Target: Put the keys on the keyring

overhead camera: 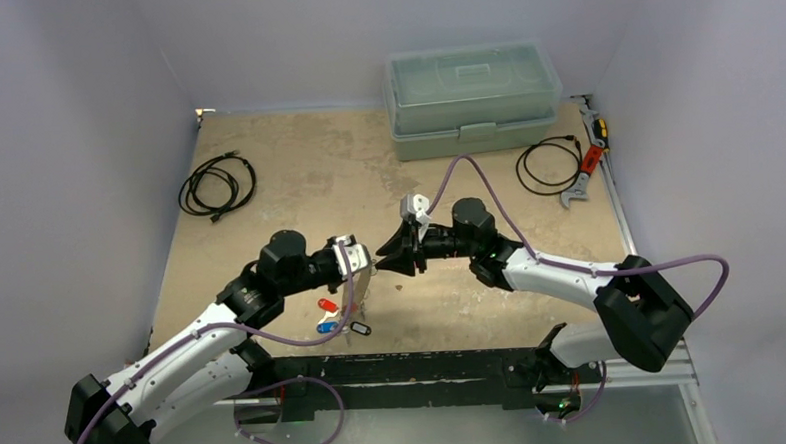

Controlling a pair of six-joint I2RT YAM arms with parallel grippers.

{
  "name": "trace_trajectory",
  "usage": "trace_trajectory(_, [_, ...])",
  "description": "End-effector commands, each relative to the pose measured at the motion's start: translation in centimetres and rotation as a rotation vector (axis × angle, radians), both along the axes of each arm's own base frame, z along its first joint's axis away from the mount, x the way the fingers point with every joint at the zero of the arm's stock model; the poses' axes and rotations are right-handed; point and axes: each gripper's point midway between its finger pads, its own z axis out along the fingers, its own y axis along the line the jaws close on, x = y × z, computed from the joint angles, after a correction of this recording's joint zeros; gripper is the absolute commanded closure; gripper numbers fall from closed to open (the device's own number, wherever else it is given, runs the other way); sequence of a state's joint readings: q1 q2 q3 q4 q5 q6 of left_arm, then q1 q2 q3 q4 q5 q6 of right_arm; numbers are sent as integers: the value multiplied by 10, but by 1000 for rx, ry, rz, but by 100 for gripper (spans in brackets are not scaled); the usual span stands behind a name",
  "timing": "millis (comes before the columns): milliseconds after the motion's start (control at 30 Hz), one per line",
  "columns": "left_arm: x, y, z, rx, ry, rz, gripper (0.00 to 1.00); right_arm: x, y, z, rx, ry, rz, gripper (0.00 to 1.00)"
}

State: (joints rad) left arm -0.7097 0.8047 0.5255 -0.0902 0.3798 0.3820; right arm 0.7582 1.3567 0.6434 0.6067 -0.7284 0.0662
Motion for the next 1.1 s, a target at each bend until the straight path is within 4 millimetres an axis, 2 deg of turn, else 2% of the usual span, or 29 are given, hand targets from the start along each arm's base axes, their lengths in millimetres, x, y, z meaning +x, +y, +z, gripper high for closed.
trace_trajectory(0, [-2,-9,18,-61,-41,-33,100,12,0,3,-35,-83,-14,65])
trace_trajectory(167, [-3,-9,18,-61,-38,-40,100,19,2,-4,-59,-82,-36,67])
trace_trajectory(367, [-3,-10,18,-61,-37,-42,100,19,6,4,-31,-89,-22,70])
trace_trajectory(700, [-3,-10,19,-64,-40,-42,100,21,12,2,-34,-70,-10,76])
trace_trajectory(900, [-2,-9,19,-65,-43,-30,100,17,16,3,-35,-67,13,77])
trace_trajectory(1067, [2,-6,17,-54,-44,0,100,9,18,2,-41,-68,46,73])
